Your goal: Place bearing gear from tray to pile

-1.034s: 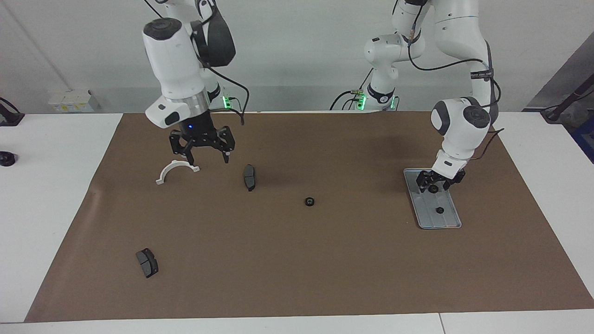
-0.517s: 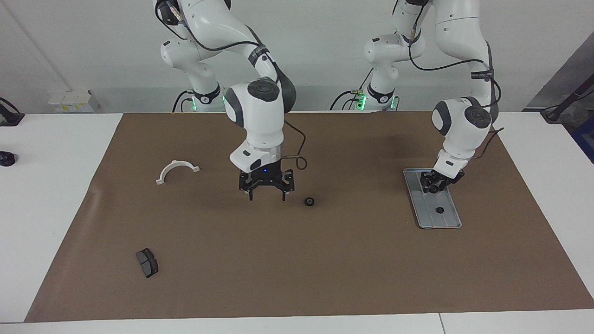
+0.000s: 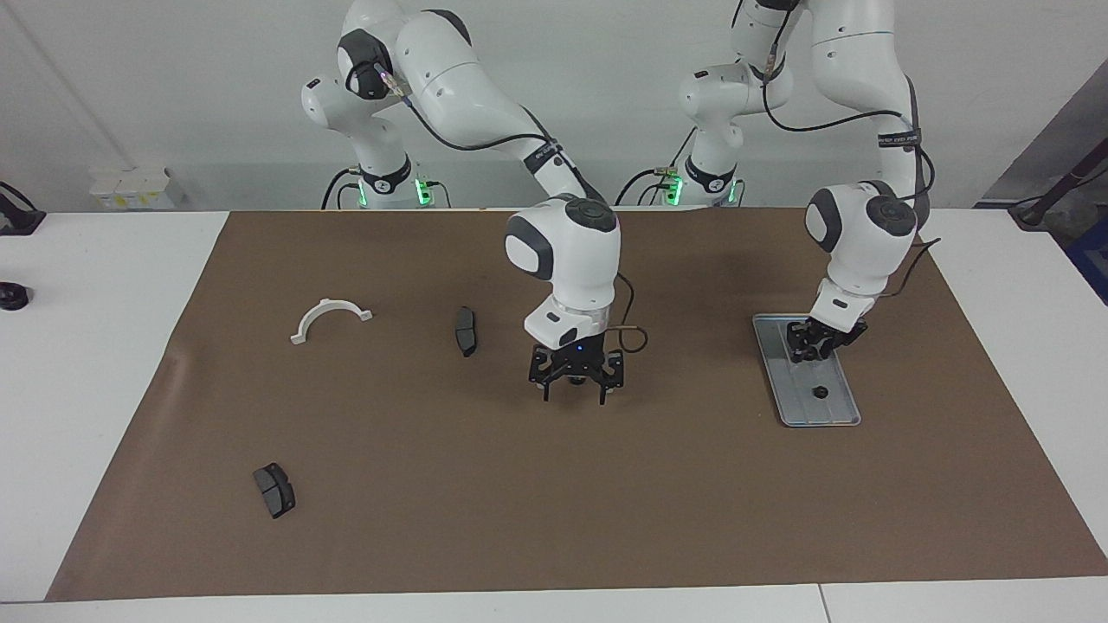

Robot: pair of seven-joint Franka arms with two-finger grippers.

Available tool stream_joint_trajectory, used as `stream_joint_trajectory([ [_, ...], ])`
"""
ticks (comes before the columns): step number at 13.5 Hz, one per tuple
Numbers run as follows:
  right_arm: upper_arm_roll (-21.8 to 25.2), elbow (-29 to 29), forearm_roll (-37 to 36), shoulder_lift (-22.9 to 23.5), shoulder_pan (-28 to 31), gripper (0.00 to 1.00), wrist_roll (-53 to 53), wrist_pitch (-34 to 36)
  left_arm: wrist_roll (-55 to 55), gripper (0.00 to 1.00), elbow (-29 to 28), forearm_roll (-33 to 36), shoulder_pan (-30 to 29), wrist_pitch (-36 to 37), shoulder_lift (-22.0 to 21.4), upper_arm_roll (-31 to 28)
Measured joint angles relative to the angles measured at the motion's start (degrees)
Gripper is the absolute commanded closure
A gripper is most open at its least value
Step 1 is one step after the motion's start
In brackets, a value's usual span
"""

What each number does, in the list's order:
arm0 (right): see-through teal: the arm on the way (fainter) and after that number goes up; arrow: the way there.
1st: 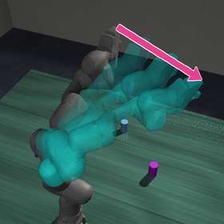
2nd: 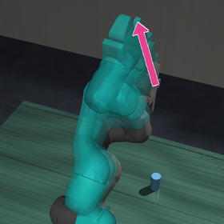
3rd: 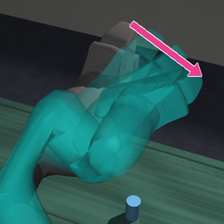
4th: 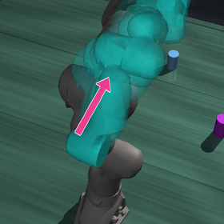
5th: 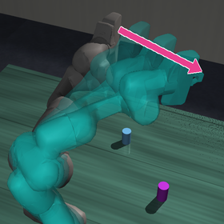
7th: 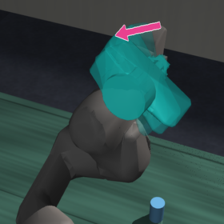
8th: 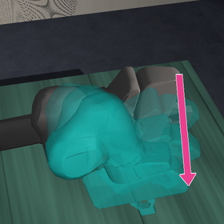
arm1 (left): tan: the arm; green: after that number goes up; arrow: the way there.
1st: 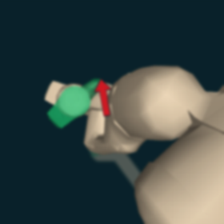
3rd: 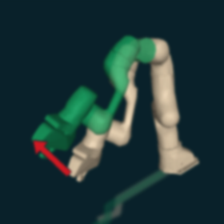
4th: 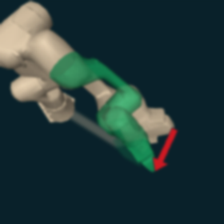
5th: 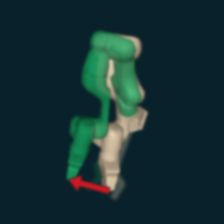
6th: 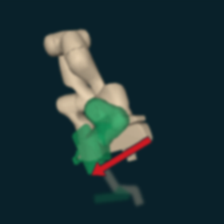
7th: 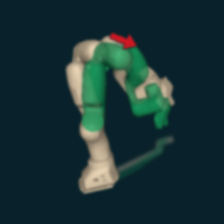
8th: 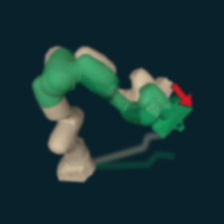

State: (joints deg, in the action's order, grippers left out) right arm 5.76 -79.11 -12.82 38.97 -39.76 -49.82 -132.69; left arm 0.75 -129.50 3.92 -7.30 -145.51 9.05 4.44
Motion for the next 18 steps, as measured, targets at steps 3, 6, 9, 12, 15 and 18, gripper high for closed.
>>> stream_joint_trajectory([
  [3, -0.09, -0.85, 0.38, 0.09, -1.8, 0.0, -0.67, -0.12, 0.0, 0.67, -0.18, 0.0, 0.0, -0.08, 0.0, -0.02],
  [6, -0.27, -3.59, 0.45, 0.03, -1.95, 0.0, -0.7, -0.39, -0.01, 1.0, -0.36, -0.02, 0.0, -0.17, -0.01, -0.01],
  [9, -0.13, -6.33, 0.45, -0.39, -1.75, 0.0, -0.7, -0.58, -0.01, 1.0, -0.04, -0.02, 0.0, 0.55, 0.0, 0.04],
  [12, -0.13, -7.27, 0.48, -1.07, -1.76, 0.0, -0.7, -0.48, -0.07, 1.0, 6.49, -0.03, 0.01, 10.99, -0.31, 0.54],
  [15, -0.17, -8.47, 2.35, -1.71, -1.84, 0.14, -0.7, -0.29, -0.09, 1.0, 16.45, -0.05, 0.76, 22.74, -1.66, 2.62],
  [18, -0.78, -8.95, 3.86, -1.89, -1.91, 0.25, -0.7, 0.32, 5.15, 1.0, 20.74, -0.26, 5.18, 26.34, -1.86, 3.33],
])
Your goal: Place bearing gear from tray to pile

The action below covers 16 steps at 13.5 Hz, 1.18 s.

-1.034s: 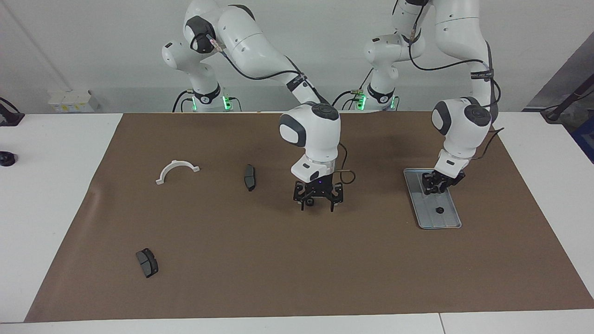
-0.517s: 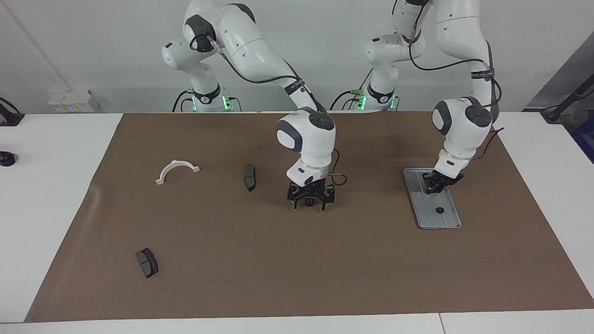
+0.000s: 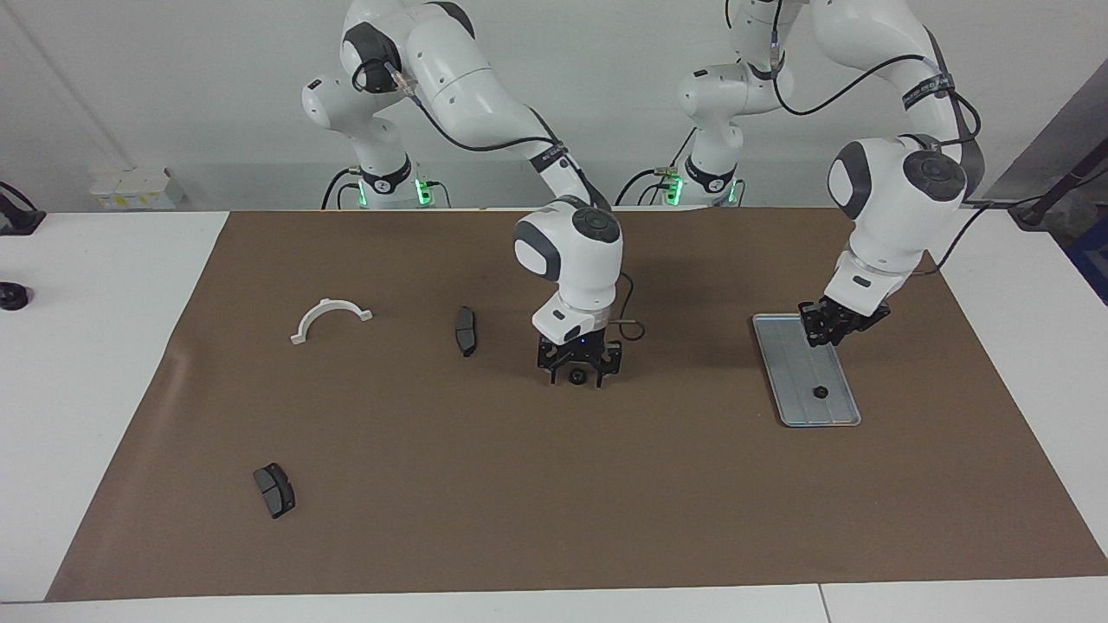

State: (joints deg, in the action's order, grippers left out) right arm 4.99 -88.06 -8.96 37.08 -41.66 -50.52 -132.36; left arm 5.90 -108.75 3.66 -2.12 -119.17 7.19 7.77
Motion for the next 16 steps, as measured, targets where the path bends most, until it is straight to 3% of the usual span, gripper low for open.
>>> stream_joint_trajectory([
  [3, -0.88, -0.45, 0.37, -0.58, -0.02, 0.42, 0.0, 1.23, 6.88, 1.0, 0.06, -0.01, 4.8, -0.22, 0.25, 0.18],
  [5, -1.2, -0.51, 0.49, -0.75, -0.02, 0.56, 0.0, 2.08, 7.49, 1.0, 0.05, -0.01, 5.1, -0.33, 0.41, 0.05],
  [9, -1.22, -0.63, 0.59, -0.97, 0.0, 0.68, -0.01, 2.26, 7.49, 1.0, -0.03, -0.01, 4.88, -0.65, 0.45, -0.35],
  [13, -1.21, -0.72, 0.66, -1.08, 0.06, 0.94, -0.01, 2.3, 7.49, 1.0, -0.6, -0.01, 4.88, -1.48, 0.51, -0.35],
  [16, -1.11, -0.74, 0.67, -1.1, 0.17, 1.0, -0.01, 2.34, 7.49, 1.0, -0.62, -0.01, 4.87, -1.68, 0.51, -0.34],
])
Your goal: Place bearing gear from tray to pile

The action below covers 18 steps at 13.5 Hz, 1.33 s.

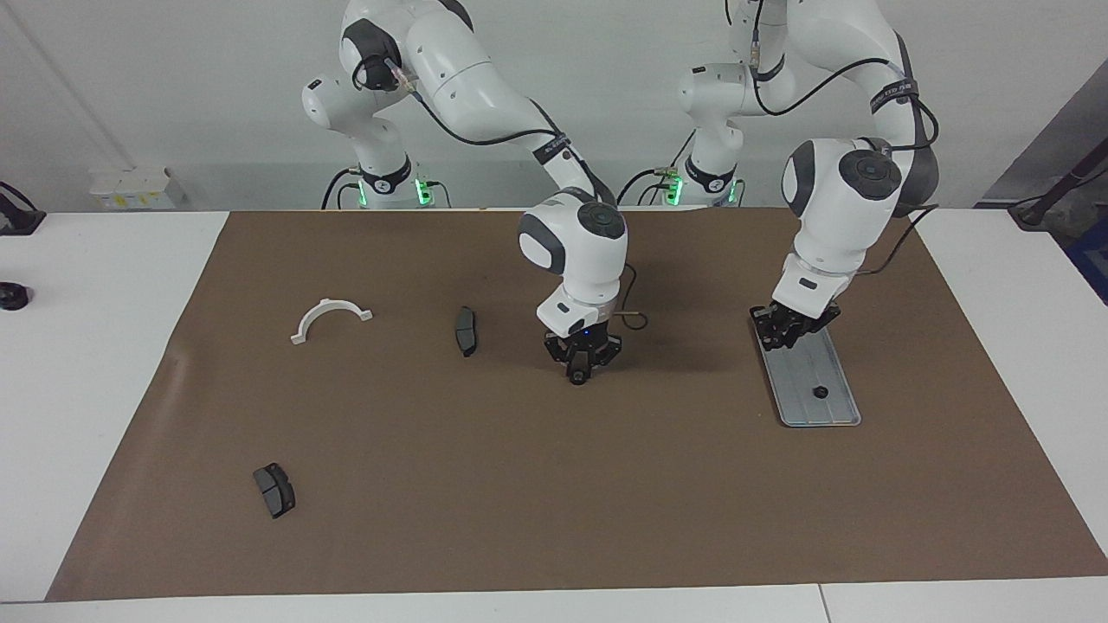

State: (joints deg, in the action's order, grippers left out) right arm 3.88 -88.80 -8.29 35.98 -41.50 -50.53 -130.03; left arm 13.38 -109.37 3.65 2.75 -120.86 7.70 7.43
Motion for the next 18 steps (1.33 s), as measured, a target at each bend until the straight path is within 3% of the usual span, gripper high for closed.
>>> stream_joint_trajectory([
  [3, 0.64, 0.22, -0.01, -0.93, 1.45, 1.0, 0.03, 1.49, 0.01, 1.0, -0.05, -0.01, 0.46, -1.71, 0.03, 0.21],
  [8, 0.58, 0.15, -0.02, -6.11, 12.23, 1.0, 7.09, 3.57, 6.75, 1.0, -0.31, -0.16, 8.84, -9.59, 1.83, 0.56],
  [12, 0.59, -0.76, -0.01, -6.35, 20.03, 1.0, 15.01, 7.46, 19.83, 1.0, 0.76, -0.17, 19.65, -19.63, 8.45, 0.71],
  [14, 0.6, -2.26, -0.01, -6.38, 23.77, 1.0, 18.77, 7.99, 24.67, 0.98, 5.34, -0.16, 24.22, -21.8, 14.58, 0.62],
  [16, 0.62, -3.89, -0.01, -6.43, 27.82, 1.0, 22.13, 8.01, 25.78, 0.75, 10.28, -0.16, 26.15, -22.87, 19.98, 0.55],
  [18, 0.61, -5.0, -0.01, -6.7, 31.66, 0.96, 26.05, 8.05, 25.78, 0.62, 10.74, -0.16, 26.19, -24.04, 21.74, 0.35],
])
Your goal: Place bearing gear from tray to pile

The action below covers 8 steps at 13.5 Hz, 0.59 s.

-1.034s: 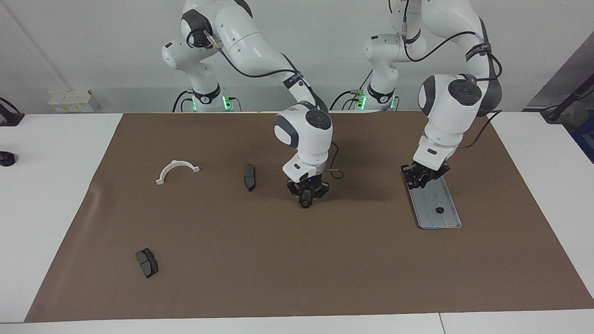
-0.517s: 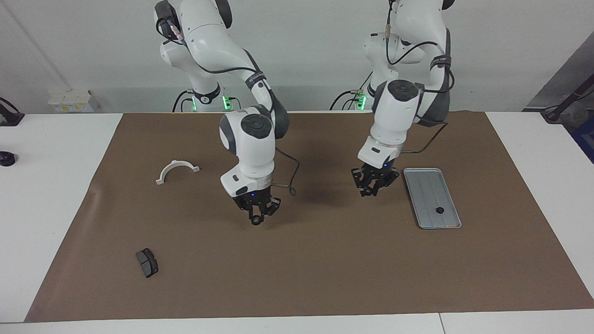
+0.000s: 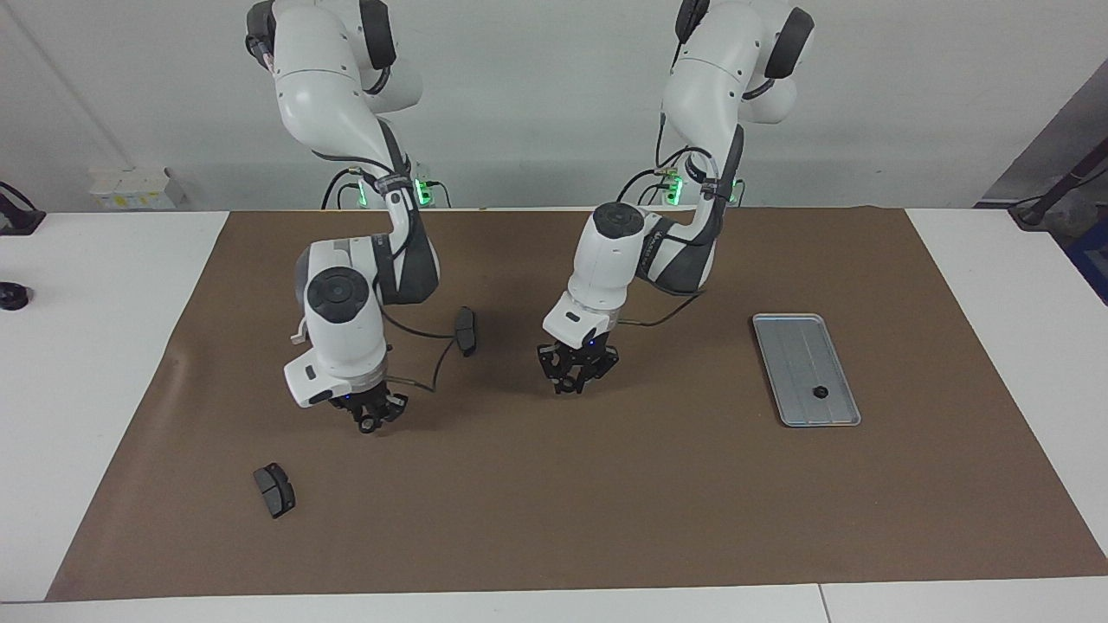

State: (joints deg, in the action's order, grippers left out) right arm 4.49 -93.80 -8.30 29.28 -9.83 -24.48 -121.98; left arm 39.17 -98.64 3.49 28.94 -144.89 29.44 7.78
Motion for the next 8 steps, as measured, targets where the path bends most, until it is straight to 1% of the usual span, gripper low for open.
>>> stream_joint_trajectory([
  [1, -0.01, -0.61, 0.0, -0.3, 1.61, 0.96, 1.94, 0.0, 0.0, 0.54, -0.32, 0.0, 0.0, -0.14, 0.19, -0.11],
  [2, -0.02, -1.16, 0.0, -0.54, 2.61, 0.96, 3.07, 0.0, 0.0, 0.11, -0.71, 0.0, 0.0, -0.32, 0.19, -0.13],
  [3, 0.0, -1.77, -0.02, -0.78, 3.09, 0.96, 3.57, 0.0, 0.0, 0.0, -0.82, 0.0, 0.02, -0.4, 0.19, -0.11],
  [5, 0.01, -4.06, -0.21, -1.61, 3.96, 0.96, 3.78, -0.11, 0.1, 0.0, -0.65, 0.0, 0.07, 0.23, 0.04, -0.11],
  [6, 0.04, -5.18, -0.32, -2.12, 4.48, 0.91, 4.46, -0.27, 0.3, 0.0, -0.15, 0.0, 0.11, 1.81, -0.2, -0.16],
  [7, 0.05, -6.01, -0.35, -2.66, 5.03, 0.72, 5.34, -0.34, 0.46, 0.0, 0.85, 0.0, 0.09, 3.93, -0.74, -0.44],
  [8, 0.06, -6.64, -0.37, -3.36, 5.51, 0.46, 6.12, -0.36, 0.57, 0.0, 1.81, 0.0, -0.07, 6.15, -2.1, -1.13],
])
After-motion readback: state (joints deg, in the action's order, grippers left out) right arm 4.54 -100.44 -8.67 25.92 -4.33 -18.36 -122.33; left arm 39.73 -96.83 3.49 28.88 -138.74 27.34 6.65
